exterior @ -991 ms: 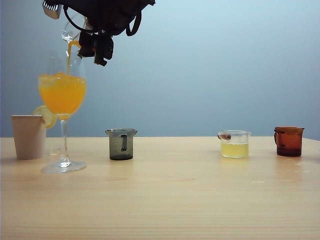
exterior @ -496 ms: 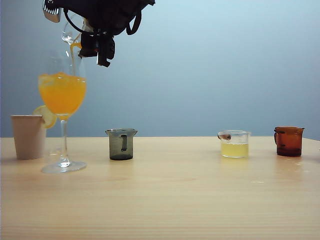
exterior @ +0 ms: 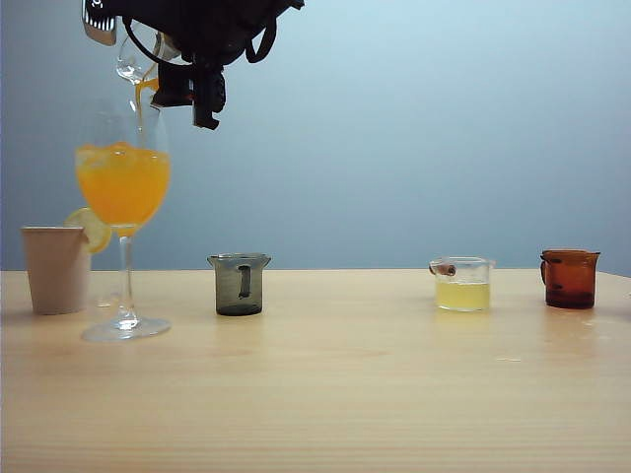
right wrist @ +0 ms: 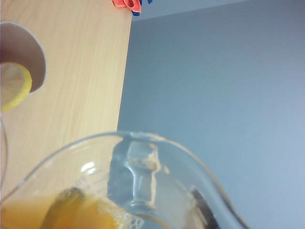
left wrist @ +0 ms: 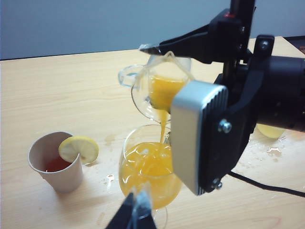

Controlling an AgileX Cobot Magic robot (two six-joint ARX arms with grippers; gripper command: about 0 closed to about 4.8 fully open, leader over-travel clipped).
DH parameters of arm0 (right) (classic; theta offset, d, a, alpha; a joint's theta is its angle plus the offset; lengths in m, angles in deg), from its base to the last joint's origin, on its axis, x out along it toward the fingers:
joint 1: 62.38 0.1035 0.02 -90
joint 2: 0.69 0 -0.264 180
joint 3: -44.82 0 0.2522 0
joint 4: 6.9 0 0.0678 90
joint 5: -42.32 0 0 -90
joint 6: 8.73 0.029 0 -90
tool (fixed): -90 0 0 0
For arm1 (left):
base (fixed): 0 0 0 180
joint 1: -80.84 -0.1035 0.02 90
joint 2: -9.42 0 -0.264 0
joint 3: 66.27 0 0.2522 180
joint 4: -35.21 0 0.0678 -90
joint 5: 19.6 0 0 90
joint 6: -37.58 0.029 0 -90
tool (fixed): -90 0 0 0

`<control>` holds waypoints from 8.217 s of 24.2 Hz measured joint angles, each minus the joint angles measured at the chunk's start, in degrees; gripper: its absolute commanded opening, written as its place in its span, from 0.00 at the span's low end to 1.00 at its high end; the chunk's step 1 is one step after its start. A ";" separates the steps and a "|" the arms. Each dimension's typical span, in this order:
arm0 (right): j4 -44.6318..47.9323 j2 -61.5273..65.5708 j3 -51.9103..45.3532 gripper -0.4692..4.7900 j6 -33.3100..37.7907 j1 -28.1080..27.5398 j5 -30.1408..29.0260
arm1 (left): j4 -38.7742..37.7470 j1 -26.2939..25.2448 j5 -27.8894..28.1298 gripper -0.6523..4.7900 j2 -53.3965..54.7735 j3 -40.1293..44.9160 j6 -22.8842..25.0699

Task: Pick up the second measuring cup from the left, pour the orange juice inside into the goblet, and finally put the measuring cup back in its original place.

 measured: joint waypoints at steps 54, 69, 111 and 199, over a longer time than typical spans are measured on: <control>1.68 0.00 0.00 0.49 -29.92 0.63 -4.59 | 0.00 0.00 0.00 0.11 0.00 0.00 0.00; 1.68 0.00 0.00 0.49 -10.14 0.55 -2.47 | 0.00 0.00 0.00 0.11 0.00 0.00 0.00; 42.69 10.99 -35.08 0.61 95.51 -10.88 23.19 | 0.00 0.00 0.00 0.11 0.00 0.00 0.00; -27.06 -82.86 -61.96 0.08 91.86 -0.74 7.50 | 4.48 0.28 -2.34 0.12 -2.29 3.63 -4.31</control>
